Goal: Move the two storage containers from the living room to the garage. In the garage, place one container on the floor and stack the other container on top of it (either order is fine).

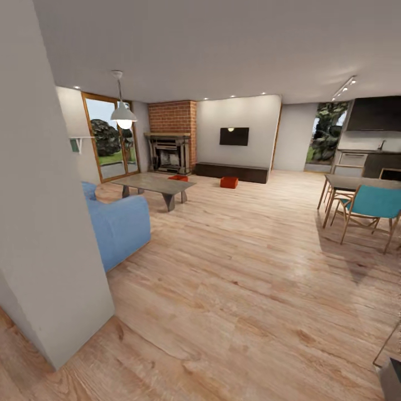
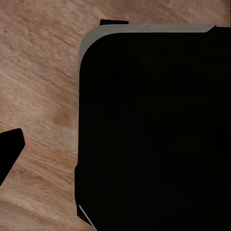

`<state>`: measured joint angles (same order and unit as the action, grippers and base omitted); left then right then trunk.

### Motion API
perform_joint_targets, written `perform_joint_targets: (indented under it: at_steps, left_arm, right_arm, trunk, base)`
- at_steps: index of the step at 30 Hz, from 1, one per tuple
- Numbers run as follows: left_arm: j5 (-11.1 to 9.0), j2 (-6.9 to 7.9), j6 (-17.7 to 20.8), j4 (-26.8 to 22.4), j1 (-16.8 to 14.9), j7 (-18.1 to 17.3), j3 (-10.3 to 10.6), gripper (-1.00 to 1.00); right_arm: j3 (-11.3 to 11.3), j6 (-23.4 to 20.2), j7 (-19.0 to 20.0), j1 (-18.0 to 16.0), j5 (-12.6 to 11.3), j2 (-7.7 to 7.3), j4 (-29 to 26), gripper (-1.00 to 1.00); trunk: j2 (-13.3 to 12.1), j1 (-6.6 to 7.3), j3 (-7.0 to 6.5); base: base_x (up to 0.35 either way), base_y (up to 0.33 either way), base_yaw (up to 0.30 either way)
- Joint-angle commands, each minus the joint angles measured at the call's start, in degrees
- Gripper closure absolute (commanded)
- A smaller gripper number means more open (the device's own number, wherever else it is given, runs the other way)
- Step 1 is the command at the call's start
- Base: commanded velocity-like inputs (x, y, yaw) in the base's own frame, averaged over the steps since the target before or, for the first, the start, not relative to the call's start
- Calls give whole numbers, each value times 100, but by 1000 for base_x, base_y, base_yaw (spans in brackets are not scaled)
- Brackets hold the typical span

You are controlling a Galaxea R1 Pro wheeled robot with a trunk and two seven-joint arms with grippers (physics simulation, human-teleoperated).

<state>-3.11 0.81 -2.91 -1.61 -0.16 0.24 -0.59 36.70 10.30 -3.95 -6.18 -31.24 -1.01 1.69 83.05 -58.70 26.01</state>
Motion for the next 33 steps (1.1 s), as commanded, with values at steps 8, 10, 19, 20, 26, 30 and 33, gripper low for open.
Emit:
perform_joint_targets:
  at_steps: [8, 10, 19, 20, 26, 30, 33]
  left_arm:
    - [-32, 0, -17, -1, -2, 2, -2, -100]
    - [-32, -1, -17, 0, -2, 2, -2, -100]
    - [-32, 0, -17, 1, -2, 2, -2, -100]
    - [-32, -1, -17, 2, -2, 2, -2, -100]
    - [-32, 0, -17, 0, -2, 2, -2, -100]
    - [-32, -1, -17, 1, -2, 2, -2, -100]
    - [-32, 0, -17, 2, -2, 2, -2, -100]
  right_arm:
    - [50, 25, -1, -6, -40, 4, 16, -100]
    - [49, 25, -1, -6, -40, 4, 16, -100]
    - [48, 28, -1, -6, -3, 4, 16, -100]
    - [48, 30, -1, -6, -4, 4, 16, -100]
    - [48, 28, -1, -6, -12, 4, 16, -100]
    - [48, 31, -1, -6, -14, 4, 16, -100]
    - [51, 27, -1, -6, -11, 4, 16, -100]
  trunk:
    - [3, -3, 6]
    - [3, -3, 6]
    - [3, -3, 6]
    - [3, -3, 6]
    - [3, -3, 6]
    - [3, -3, 6]
    - [3, -3, 6]
  base:
    - [322, 0, -92]
    - [322, 0, -4]
    - [322, 0, -90]
    - [322, 0, -230]
    - [322, 0, -130]
    - [322, 0, -19]
    - [322, 0, -3]
